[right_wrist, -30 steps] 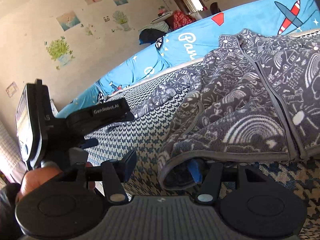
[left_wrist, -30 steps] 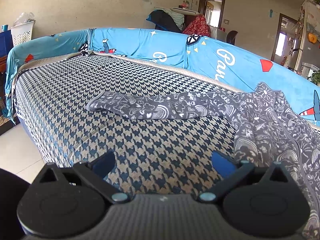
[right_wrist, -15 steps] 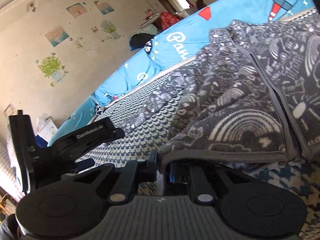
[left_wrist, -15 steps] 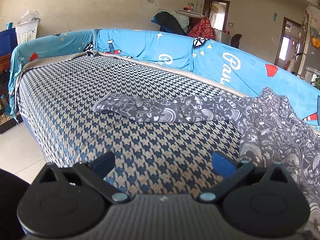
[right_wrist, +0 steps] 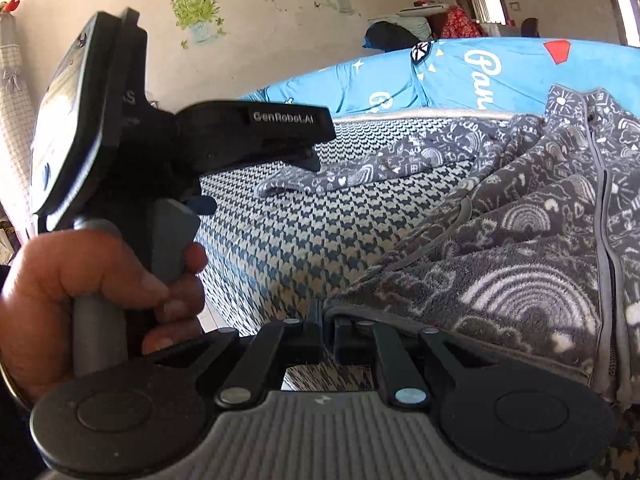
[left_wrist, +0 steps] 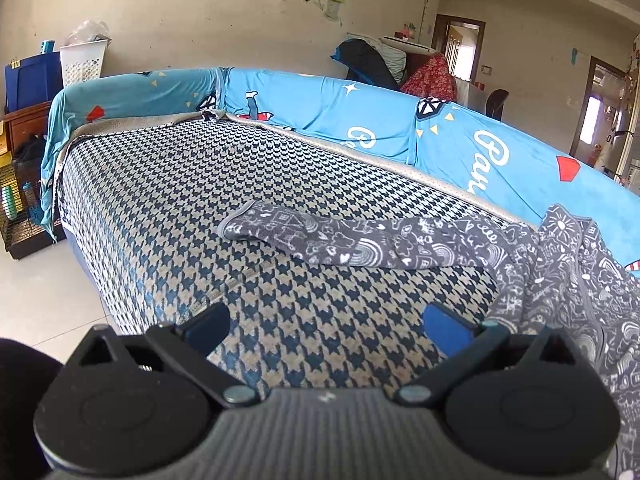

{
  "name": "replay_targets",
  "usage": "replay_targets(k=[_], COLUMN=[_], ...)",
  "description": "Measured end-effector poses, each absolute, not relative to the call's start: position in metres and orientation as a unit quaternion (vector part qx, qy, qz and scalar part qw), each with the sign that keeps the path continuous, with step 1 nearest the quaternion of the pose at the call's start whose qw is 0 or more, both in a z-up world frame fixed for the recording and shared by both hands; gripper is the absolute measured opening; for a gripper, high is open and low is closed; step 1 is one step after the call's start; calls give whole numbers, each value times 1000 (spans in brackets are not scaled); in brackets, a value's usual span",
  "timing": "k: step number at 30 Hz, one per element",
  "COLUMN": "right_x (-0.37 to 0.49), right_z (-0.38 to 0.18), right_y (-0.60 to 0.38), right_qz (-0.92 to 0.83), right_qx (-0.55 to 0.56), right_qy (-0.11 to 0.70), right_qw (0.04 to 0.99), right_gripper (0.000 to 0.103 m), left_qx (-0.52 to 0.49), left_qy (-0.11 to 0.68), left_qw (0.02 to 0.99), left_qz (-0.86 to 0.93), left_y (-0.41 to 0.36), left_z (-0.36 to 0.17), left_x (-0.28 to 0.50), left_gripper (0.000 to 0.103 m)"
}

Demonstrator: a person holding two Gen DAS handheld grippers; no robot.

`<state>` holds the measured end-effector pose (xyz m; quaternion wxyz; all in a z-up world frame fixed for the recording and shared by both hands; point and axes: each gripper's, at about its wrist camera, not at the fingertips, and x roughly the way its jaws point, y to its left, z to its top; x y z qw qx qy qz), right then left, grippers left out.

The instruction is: Fold clothes

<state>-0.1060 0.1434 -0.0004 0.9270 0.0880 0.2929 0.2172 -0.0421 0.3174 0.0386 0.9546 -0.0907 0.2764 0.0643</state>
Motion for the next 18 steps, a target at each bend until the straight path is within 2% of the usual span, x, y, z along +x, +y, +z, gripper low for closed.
replay_targets(k=[4, 6, 10, 14, 18], right_x=[-107, -111, -115, -124, -133], right_z=[-3, -1, 0, 2, 4], right_y=[144, 144, 141, 135, 127], right_qz=[220, 227, 225, 218, 200], right_qx=[80, 70, 65, 61, 60], right_qy=[299, 296, 305, 310, 311], right_qw=[925, 925, 923, 923, 927], right_gripper=[19, 28, 29, 41, 48], left_qx=[-81, -78, -78, -69, -46], left_qy=[276, 280, 280, 288, 293], left_qw=[956, 955, 956, 955, 955], left_qz=[56, 53, 44, 26, -10], left_y=[311, 309, 304, 295, 282], left_z=[38, 38, 39, 38, 32], left_x=[-43, -43, -45, -47, -49], left_gripper=[103, 103, 103, 103, 103])
